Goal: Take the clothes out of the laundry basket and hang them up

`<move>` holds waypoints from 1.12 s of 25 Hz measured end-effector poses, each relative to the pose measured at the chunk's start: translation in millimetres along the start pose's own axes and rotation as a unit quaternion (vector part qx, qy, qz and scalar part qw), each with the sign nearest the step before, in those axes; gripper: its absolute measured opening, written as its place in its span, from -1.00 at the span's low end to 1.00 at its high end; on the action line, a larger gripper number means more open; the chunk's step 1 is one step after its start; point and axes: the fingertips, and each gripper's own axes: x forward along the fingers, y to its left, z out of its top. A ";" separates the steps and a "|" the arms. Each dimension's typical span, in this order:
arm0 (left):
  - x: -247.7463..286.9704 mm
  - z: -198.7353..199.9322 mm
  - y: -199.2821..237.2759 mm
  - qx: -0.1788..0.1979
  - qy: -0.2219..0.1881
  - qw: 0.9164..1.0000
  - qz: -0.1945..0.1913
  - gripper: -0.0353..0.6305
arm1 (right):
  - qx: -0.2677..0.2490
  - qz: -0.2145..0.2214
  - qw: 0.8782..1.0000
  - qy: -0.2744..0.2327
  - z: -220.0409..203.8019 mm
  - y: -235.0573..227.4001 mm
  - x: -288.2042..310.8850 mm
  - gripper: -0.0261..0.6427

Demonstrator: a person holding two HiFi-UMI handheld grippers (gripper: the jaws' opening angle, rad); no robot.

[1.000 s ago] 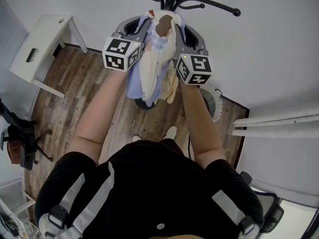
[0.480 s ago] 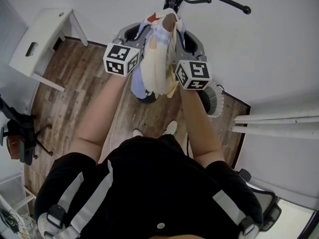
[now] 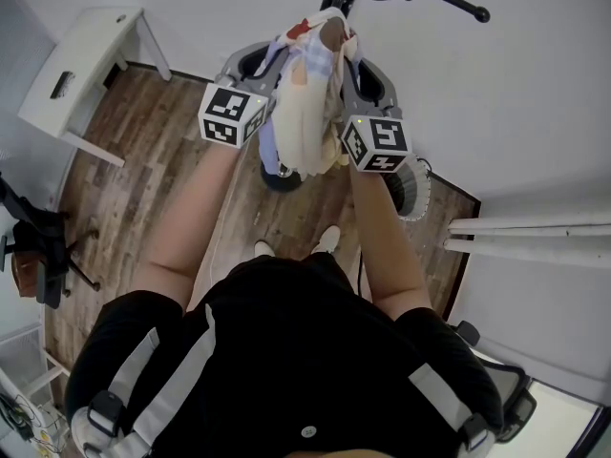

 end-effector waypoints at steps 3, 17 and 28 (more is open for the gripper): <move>-3.8 1.7 1.4 0.007 0.001 1.000 0.004 -0.71 | -0.005 -0.002 1.000 -0.001 1.2 0.2 -2.8 -0.69; -21.6 7.5 0.8 0.016 -0.002 1.000 0.014 -0.59 | -0.004 -0.001 1.000 0.005 -2.7 2.2 -21.9 -0.48; -49.3 -5.1 -0.8 -0.004 0.015 1.000 0.016 -0.38 | -0.006 0.004 1.000 0.018 -5.4 0.9 -50.1 -0.42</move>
